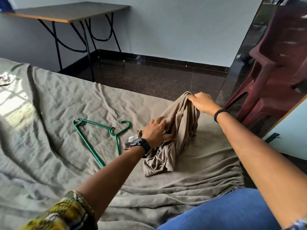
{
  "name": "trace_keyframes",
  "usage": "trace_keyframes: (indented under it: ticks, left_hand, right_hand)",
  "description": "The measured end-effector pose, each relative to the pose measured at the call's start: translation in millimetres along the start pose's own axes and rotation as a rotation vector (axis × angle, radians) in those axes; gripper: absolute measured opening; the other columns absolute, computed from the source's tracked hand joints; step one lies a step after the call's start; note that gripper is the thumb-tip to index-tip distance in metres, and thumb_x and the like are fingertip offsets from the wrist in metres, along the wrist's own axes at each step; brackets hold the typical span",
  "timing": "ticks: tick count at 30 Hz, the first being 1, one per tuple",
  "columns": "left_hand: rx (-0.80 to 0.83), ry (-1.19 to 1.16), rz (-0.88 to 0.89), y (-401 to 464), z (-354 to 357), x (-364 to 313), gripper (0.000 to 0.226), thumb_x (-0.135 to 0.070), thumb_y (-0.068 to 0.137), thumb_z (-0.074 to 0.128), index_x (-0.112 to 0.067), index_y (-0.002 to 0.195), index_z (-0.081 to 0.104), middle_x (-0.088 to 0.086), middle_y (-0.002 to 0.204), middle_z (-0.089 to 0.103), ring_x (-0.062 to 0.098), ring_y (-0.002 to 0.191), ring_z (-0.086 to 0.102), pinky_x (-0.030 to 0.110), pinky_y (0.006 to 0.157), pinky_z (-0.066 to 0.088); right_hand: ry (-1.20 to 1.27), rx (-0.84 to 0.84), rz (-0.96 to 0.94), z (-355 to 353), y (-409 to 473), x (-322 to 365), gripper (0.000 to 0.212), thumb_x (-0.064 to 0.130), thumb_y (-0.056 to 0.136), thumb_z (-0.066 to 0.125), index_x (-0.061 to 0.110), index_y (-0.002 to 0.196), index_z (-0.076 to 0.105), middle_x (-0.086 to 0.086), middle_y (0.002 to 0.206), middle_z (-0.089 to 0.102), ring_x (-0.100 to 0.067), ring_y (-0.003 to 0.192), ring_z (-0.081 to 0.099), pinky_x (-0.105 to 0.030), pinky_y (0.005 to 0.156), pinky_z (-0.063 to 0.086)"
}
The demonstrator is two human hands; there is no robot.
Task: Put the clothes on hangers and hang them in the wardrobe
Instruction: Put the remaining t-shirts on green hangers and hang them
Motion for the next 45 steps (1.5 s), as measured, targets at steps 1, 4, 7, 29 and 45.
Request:
trace_keyframes:
  ticks: [1,4,7,29,45]
  left_hand:
    - [0.050,-0.069,0.003,1.7,5.1,-3.6,0.056,-0.049,0.084,0.063,-0.011,0.121,0.047,0.013,0.127,0.050,0.033,0.112,0.051,0.042,0.090,0.044]
    - [0.132,-0.205,-0.070,9.1,12.9,-10.0,0.041,-0.037,0.089,0.058,-0.008,0.115,0.046,0.019,0.120,0.056,0.036,0.105,0.057,0.042,0.082,0.046]
    - [0.100,-0.198,-0.106,23.1,10.1,-12.3,0.024,-0.017,0.090,0.049,-0.009,0.112,0.055,0.021,0.116,0.059,0.038,0.103,0.058,0.039,0.080,0.045]
    - [0.127,-1.772,-0.502,61.1,-43.9,-13.7,0.017,-0.024,0.099,0.044,-0.012,0.092,0.054,0.004,0.074,0.056,0.009,0.046,0.056,0.015,0.043,0.044]
    - [-0.115,-0.751,-0.342,63.9,-5.4,4.3,0.017,-0.003,0.086,0.052,-0.002,0.100,0.061,0.024,0.097,0.066,0.036,0.091,0.063,0.033,0.070,0.045]
  right_hand:
    - [-0.043,-0.052,-0.041,-1.9,0.3,-2.8,0.051,0.026,0.100,0.040,0.011,0.052,0.034,-0.006,0.051,0.036,-0.016,0.051,0.037,-0.035,0.058,0.021]
    - [0.122,-0.055,-0.053,-2.9,4.3,-15.6,0.027,0.011,0.096,0.048,0.006,0.074,0.061,-0.007,0.066,0.053,-0.016,0.062,0.050,-0.035,0.063,0.043]
    - [0.667,0.003,0.145,2.7,4.4,-25.5,0.021,0.003,0.098,0.043,0.011,0.091,0.061,-0.004,0.080,0.059,-0.016,0.072,0.057,-0.029,0.064,0.050]
    - [0.217,0.116,-0.158,47.9,7.2,-12.0,0.019,-0.003,0.087,0.049,0.003,0.101,0.061,-0.010,0.098,0.066,-0.030,0.099,0.064,-0.042,0.079,0.051]
    - [1.003,-0.051,0.401,15.3,13.4,-55.7,0.034,0.027,0.098,0.041,0.014,0.067,0.040,-0.002,0.054,0.036,-0.016,0.045,0.038,-0.018,0.038,0.039]
Point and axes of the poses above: each hand's wrist, its own y-axis towards the middle knuckle, its own z-axis out of the palm, x = y × z, the point moved 3 cm from there along y, towards the middle knuckle
